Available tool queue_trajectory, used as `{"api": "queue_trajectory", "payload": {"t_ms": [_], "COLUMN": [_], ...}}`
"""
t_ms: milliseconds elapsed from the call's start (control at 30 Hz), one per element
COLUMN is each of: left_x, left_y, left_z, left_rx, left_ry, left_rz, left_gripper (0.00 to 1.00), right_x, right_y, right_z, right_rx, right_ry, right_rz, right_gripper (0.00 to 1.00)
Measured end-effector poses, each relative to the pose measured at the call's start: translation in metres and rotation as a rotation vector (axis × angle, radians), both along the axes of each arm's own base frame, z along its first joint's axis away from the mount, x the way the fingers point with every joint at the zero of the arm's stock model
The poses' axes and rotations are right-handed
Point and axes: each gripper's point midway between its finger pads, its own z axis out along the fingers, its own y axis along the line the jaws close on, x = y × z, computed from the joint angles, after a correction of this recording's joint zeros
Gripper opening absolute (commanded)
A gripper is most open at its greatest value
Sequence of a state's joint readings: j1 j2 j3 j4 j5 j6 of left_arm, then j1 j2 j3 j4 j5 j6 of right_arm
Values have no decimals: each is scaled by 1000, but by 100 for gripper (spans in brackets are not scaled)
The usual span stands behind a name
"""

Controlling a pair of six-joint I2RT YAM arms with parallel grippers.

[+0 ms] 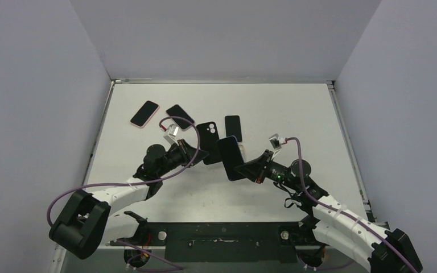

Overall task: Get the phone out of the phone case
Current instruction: Place the phone case at the center of the board.

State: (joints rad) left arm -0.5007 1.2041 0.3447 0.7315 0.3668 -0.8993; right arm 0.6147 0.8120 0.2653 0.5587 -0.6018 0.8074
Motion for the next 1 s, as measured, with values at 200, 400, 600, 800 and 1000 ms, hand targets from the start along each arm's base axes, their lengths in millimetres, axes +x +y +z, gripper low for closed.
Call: {"api": "queue_trajectory", "payload": {"t_ms": [200,400,600,800,1000], "left_x": [-6,-16,-21,-23,-21], "left_y": [5,3,-14,-17,-18], "left_z": [-33,-69,-91,-110,-126], "left_rx": [84,167,220,255,275], "left_ry": [104,212,276,331,377], "left_rz": [1,-19,-74,-65,-54], "left_gripper": [0,0,0,0,4], "right_x": [12,22,29,32,32], "right_y": [-16,-35,-50,-55,-57], "right_z": [-7,-10,-13,-17,-20], "right_rx": [-54,-102,-140,-162,-178], "right_ry": [-16,-40,-50,-47,-48], "right_rz": [-110,-237,-321,-348,-354], "right_gripper": [0,0,0,0,0]}}
